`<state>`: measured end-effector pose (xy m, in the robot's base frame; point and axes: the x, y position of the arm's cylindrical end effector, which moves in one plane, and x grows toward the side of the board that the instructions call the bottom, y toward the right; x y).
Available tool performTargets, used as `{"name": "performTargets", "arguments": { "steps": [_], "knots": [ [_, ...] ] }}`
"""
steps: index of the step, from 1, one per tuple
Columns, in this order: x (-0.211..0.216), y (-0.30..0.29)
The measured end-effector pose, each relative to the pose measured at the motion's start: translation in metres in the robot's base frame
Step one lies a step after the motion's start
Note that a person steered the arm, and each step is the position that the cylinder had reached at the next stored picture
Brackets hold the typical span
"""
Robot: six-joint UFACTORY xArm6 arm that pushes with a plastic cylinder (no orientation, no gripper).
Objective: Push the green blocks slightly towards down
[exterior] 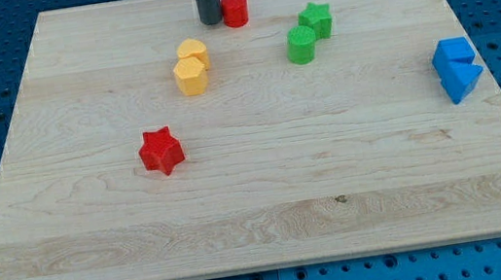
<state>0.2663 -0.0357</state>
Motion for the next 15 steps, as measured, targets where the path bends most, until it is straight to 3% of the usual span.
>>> {"name": "performTargets", "arguments": {
  "steps": [1, 7, 10, 12, 13, 15],
  "knots": [
    [0.026, 0.004],
    [0.058, 0.012],
    [0.032, 0.131],
    [-0.015, 0.149],
    [-0.024, 0.196],
    [0.025, 0.173]
  ]
}}
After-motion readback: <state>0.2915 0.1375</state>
